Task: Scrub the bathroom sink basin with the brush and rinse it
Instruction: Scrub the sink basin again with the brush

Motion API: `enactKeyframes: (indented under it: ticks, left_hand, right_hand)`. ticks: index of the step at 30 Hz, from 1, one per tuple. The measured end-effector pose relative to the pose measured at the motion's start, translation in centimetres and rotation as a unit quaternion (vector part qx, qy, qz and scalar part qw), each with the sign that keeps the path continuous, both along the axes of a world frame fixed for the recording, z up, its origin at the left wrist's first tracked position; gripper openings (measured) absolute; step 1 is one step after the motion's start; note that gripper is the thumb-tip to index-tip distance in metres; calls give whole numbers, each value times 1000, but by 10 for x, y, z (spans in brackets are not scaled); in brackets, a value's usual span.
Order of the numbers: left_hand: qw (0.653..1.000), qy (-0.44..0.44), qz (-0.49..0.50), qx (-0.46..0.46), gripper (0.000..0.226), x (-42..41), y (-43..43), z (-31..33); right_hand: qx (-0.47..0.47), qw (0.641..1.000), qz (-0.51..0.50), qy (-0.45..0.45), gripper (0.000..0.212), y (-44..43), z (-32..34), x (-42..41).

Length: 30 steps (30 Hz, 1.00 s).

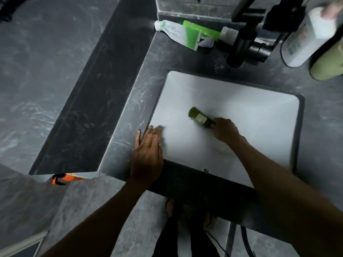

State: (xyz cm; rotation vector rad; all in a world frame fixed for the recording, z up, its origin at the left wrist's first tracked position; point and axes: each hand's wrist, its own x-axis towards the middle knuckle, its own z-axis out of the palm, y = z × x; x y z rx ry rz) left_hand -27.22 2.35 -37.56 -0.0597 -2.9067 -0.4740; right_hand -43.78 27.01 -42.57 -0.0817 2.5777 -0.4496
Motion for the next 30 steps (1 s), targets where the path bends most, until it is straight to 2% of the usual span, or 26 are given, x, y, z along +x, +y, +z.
enactKeyframes:
  ticks: [7, 11, 15, 18, 21, 24, 26, 28, 30]
  left_hand:
    - [998, -27, 2, -50, 46, -3, -2, -1]
    - [997, -26, 9, -66, 46, -5, 1, 0]
    - [997, -16, 7, -69, 49, -5, 1, 0]
    - [997, -7, 9, -76, 46, -5, 2, -1]
    - [996, -4, 0, -87, 44, -4, 1, -2]
    - [995, -7, -5, -95, 44, -6, -1, -3]
    - [995, -16, -5, -99, 45, -7, 0, -4]
    - [994, -24, -6, -105, 45, -8, 0, -3]
    - [994, -28, -3, -110, 45, -9, -1, -3]
  right_hand:
    - [-98, 970, 142, -173, 25, -32, 36, 53]
    - [-156, 937, 154, -272, 26, -56, 68, 61]
    - [-108, 916, 183, -341, 28, -16, 74, 55]
    - [-17, 945, 130, -299, 25, 40, 62, 39]
    - [26, 970, 102, -220, 23, 55, 42, 25]
    - [91, 987, 127, -39, 26, 38, 30, 15]
    - [92, 989, 94, 63, 24, 31, 27, 6]
    - [97, 989, 53, 97, 23, 33, 23, -5]
    - [100, 991, 25, 79, 24, 36, 16, -12]
